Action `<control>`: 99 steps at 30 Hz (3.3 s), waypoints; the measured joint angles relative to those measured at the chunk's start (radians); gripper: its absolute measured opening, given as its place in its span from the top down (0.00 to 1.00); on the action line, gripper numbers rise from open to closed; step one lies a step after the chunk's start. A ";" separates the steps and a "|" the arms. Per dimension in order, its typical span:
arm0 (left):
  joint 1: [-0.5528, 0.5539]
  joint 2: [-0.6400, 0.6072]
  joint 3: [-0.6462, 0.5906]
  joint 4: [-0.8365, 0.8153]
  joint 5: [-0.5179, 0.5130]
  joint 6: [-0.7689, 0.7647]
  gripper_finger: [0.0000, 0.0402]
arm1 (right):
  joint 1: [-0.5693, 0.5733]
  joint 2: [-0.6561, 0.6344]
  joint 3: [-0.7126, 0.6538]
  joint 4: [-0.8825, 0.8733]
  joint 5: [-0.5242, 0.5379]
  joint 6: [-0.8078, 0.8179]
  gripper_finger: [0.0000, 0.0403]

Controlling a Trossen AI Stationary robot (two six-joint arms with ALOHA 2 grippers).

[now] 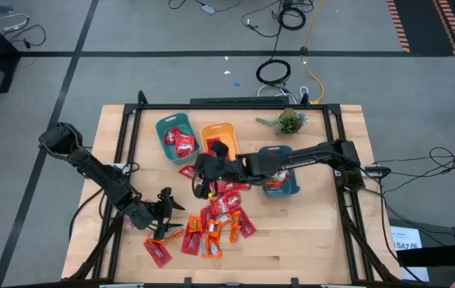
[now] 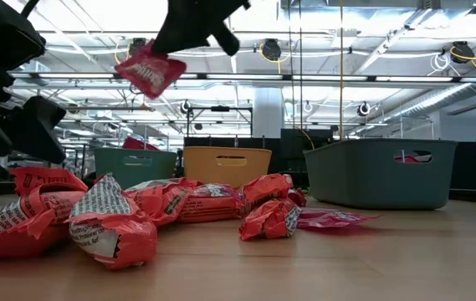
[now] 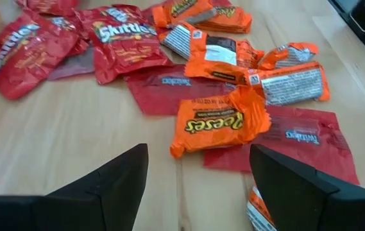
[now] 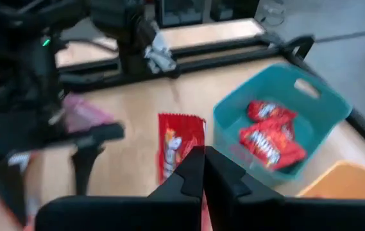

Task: Sort candy
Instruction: Put the red pack of candy into the light blue bin, then put the orange wrapper chocolate into the dark blue bin

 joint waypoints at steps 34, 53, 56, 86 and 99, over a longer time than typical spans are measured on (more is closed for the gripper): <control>0.000 0.000 0.001 -0.025 -0.129 -0.119 0.30 | -0.298 0.415 0.517 -0.039 -0.183 -0.085 1.00; 0.000 0.000 0.001 -0.026 -0.128 -0.122 0.30 | -0.298 0.370 0.517 -0.176 -0.182 -0.117 0.66; 0.000 0.000 0.001 -0.035 -0.128 -0.124 0.30 | -0.289 0.328 0.517 -0.296 -0.181 -0.121 0.64; -0.001 0.000 0.000 -0.033 0.008 -0.126 0.30 | 0.085 0.252 0.514 -1.048 0.226 0.061 0.63; -0.001 0.000 0.000 -0.034 0.008 -0.126 0.30 | 0.301 0.226 0.467 -1.279 0.477 0.392 0.63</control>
